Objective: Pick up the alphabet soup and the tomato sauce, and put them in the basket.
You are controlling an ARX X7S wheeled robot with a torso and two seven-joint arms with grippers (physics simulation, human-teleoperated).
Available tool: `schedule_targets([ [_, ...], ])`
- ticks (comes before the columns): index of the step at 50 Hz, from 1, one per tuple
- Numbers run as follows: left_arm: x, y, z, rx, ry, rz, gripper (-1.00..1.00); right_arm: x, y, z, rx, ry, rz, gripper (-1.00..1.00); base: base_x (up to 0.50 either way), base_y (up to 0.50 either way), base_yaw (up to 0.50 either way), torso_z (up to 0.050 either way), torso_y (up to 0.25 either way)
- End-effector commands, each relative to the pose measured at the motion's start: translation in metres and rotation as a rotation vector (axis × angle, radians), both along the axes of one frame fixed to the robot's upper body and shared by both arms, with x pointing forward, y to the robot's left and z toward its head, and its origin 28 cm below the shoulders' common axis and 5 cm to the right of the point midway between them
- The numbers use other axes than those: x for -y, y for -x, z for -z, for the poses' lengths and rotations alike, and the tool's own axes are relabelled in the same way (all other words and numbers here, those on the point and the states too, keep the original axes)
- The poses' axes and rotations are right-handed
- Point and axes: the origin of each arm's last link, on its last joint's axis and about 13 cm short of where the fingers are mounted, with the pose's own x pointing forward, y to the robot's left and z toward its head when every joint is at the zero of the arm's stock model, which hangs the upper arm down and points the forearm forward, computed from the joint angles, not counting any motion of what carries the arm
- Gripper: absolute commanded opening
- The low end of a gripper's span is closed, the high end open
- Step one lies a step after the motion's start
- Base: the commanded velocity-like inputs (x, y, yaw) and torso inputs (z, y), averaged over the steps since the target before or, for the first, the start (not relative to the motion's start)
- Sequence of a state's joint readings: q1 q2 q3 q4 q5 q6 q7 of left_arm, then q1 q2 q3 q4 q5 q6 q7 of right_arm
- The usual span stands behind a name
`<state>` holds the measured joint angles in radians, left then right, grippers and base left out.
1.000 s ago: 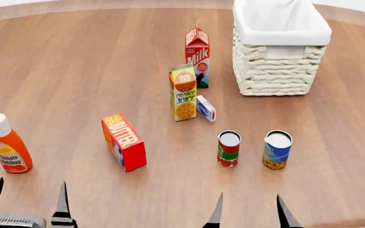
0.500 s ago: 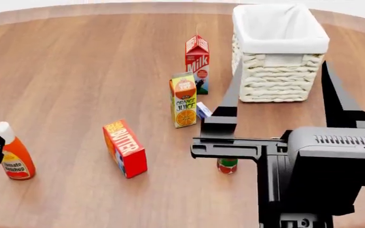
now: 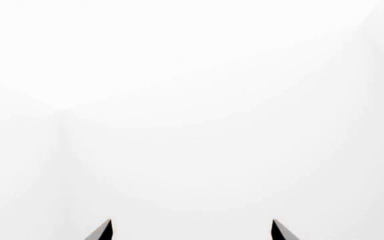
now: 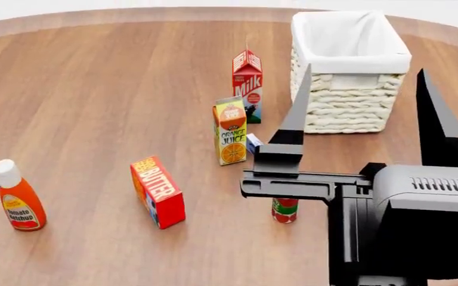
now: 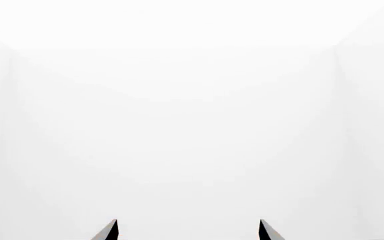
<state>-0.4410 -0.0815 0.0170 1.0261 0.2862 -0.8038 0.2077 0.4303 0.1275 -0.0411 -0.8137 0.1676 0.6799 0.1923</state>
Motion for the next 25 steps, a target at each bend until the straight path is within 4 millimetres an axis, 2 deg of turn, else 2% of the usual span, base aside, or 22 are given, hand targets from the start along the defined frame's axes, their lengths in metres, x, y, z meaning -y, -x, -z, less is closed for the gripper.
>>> schedule_targets([
  [1,0.001,0.003,0.000,0.004,0.006,0.003,1.00,-0.001,0.003,-0.001,0.006,-0.006,-0.005,1.00,0.00,0.00,0.00,0.050,0.000],
  [3,0.001,0.003,0.000,0.012,0.012,-0.004,1.00,-0.001,0.003,-0.002,0.008,-0.007,-0.007,1.00,0.00,0.00,0.00,0.050,0.000],
  [7,0.001,0.004,0.001,0.000,0.026,-0.013,1.00,-0.001,0.002,-0.003,0.002,-0.016,-0.013,1.00,0.00,-0.12,0.00,0.000,0.000],
  [8,0.001,0.004,0.001,0.001,0.027,-0.009,1.00,-0.001,0.002,0.009,0.001,-0.014,-0.014,1.00,0.00,-0.36,0.00,0.000,0.000],
  [9,0.002,0.004,0.001,0.001,0.022,-0.007,1.00,-0.002,0.002,0.000,-0.003,-0.015,-0.020,1.00,0.00,-0.50,0.00,0.000,0.000],
  [11,0.002,0.004,0.001,0.000,0.020,-0.009,1.00,-0.002,0.002,0.010,-0.003,-0.005,-0.012,1.00,0.00,-0.50,0.00,0.000,0.000],
  [12,0.002,0.003,0.001,-0.004,0.018,-0.010,1.00,-0.002,0.001,0.006,-0.004,-0.001,-0.009,1.00,0.00,-0.50,0.00,0.000,0.000],
  [13,0.002,0.003,0.001,-0.005,0.020,-0.007,1.00,-0.002,0.002,0.012,-0.005,-0.003,-0.009,1.00,0.00,-0.50,0.00,0.000,0.000],
  [16,0.003,0.003,0.001,-0.001,0.022,-0.008,1.00,-0.001,0.002,-0.002,-0.003,-0.005,-0.009,1.00,0.00,-0.50,0.00,0.000,0.000],
  [17,0.003,0.003,0.001,0.000,0.024,-0.008,1.00,-0.001,0.002,0.007,-0.002,-0.001,-0.008,1.00,0.00,-0.50,0.00,0.000,0.000],
  [19,0.003,0.003,0.000,0.002,0.023,-0.006,1.00,-0.001,0.002,-0.001,0.000,0.002,-0.007,1.00,0.00,-0.49,0.00,0.000,0.000],
  [22,0.003,0.003,0.000,0.003,0.024,-0.007,1.00,-0.001,0.002,-0.001,0.001,0.005,-0.004,1.00,0.00,-0.43,0.00,0.000,0.000],
  [25,0.003,0.004,0.000,0.005,0.022,-0.011,1.00,-0.001,0.002,0.001,0.009,0.017,0.020,1.00,0.00,-0.08,0.00,0.000,0.000],
])
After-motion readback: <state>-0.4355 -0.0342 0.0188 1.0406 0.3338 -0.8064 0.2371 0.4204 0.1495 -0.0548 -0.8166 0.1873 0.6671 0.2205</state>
